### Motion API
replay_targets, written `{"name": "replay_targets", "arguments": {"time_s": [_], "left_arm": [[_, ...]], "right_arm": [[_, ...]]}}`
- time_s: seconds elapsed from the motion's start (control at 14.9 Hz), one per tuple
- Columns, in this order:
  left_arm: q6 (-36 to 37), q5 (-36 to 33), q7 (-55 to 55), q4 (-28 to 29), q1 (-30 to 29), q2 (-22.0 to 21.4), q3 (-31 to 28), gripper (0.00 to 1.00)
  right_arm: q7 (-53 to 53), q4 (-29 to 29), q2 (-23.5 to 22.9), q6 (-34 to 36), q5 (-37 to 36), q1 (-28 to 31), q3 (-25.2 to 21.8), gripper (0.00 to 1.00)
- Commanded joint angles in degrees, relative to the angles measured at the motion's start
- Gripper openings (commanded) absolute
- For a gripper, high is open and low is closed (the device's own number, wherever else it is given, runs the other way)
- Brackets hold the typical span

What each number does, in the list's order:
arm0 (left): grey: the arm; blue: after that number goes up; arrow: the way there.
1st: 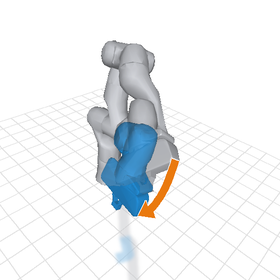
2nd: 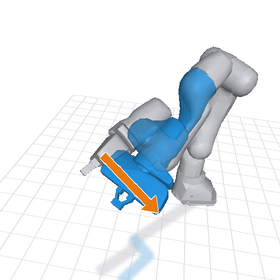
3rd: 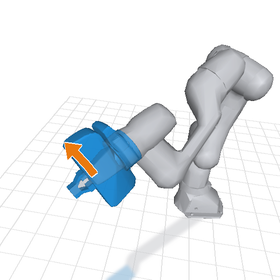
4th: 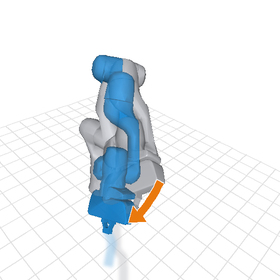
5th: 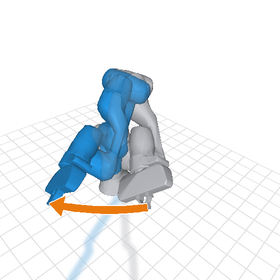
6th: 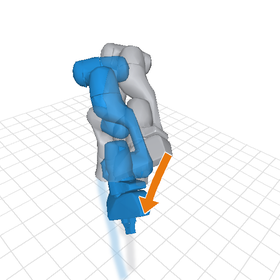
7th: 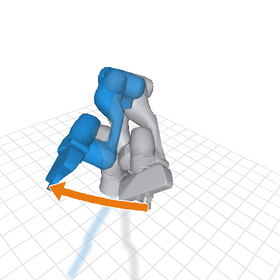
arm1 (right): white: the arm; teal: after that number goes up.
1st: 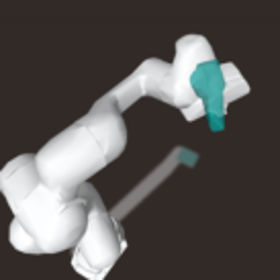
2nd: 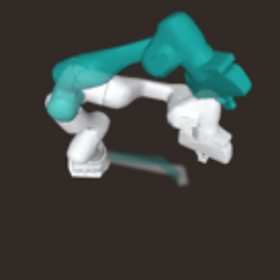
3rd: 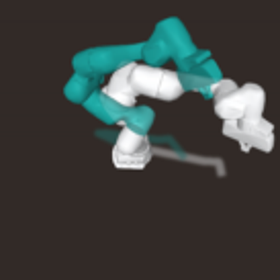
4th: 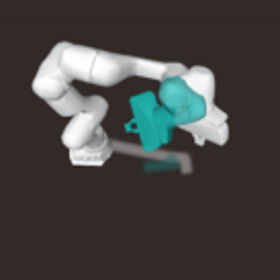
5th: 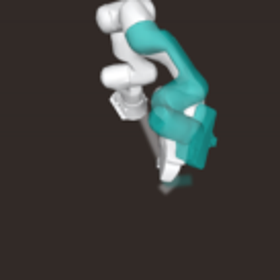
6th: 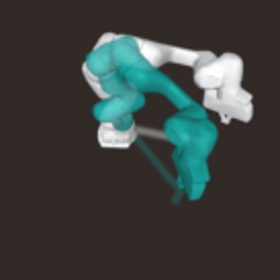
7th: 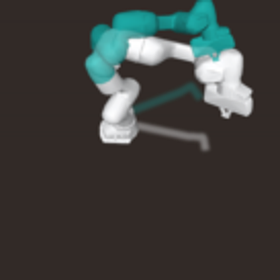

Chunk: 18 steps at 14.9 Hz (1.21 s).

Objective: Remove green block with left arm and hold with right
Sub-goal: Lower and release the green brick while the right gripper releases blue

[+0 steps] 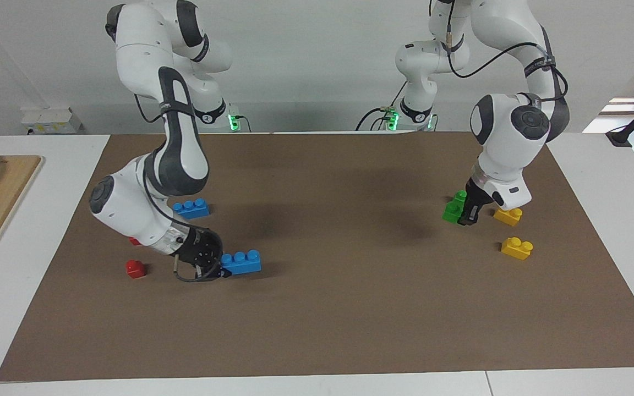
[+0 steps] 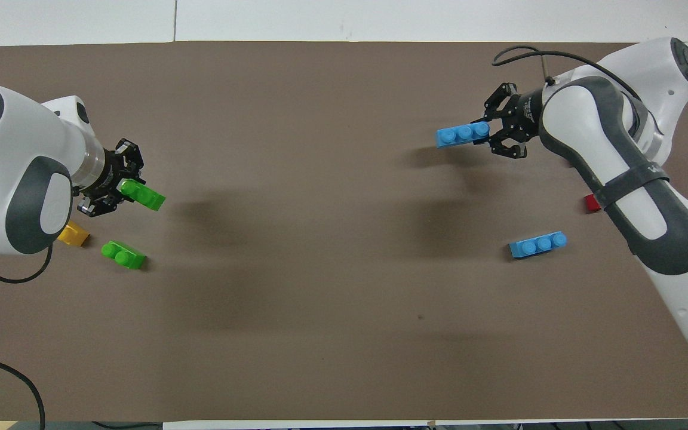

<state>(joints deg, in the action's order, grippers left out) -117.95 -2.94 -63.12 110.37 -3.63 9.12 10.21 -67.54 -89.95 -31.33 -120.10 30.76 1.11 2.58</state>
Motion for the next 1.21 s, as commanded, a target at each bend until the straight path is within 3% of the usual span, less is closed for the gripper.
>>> {"name": "replay_targets", "arguments": {"time_s": [0.0, 0.47, 1.14], "left_arm": [[-5.60, 1.01, 5.71, 5.54, -2.60, -1.65, 0.51, 0.00], [-11.86, 1.01, 9.94, 8.02, -5.15, 0.63, 0.42, 0.00], [-16.60, 1.01, 13.63, 8.02, -6.12, 6.08, 0.34, 0.00]], "right_arm": [[5.02, -2.86, 0.21, 1.52, -1.40, 5.64, 1.11, 0.00], [10.93, -8.92, 2.15, 1.80, -1.14, 9.87, 1.11, 0.00], [13.67, -10.78, 2.85, 1.00, -1.05, 10.22, 1.03, 0.00]]}}
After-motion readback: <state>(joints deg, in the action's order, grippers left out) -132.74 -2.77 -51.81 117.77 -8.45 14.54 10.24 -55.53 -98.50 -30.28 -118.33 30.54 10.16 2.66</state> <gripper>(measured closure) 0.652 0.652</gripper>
